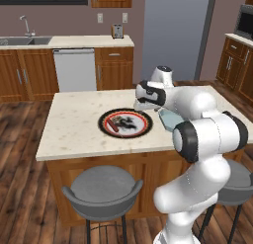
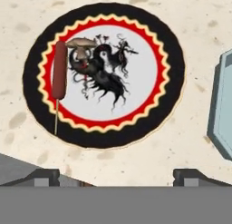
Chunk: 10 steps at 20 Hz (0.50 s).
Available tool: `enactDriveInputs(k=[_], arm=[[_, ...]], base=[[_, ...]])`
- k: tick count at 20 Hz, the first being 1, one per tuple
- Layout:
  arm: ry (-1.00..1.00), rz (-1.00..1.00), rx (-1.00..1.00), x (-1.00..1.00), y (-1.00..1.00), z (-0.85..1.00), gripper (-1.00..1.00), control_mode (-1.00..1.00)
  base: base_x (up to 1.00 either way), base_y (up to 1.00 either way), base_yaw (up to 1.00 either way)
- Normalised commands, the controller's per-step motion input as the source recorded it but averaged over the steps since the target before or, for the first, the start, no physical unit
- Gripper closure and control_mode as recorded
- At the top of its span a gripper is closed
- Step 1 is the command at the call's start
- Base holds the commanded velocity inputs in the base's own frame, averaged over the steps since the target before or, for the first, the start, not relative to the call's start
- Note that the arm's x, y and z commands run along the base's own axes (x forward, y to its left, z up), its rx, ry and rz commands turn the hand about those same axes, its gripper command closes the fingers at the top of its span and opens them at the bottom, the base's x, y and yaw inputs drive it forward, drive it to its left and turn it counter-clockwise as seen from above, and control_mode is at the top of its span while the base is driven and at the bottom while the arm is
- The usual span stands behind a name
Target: Place one cooked food and one vegetable from the large plate to each tupperware container.
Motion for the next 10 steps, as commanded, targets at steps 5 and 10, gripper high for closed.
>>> enactDriveInputs(k=[5,10], arm=[[0.01,0.00,0.05,0.21,0.91,-0.07,-1.00,-1.00],[0.00,0.00,0.05,0.37,0.62,-0.38,-1.00,-1.00]], base=[[0.00,0.00,0.00],[0.00,0.00,0.00]])
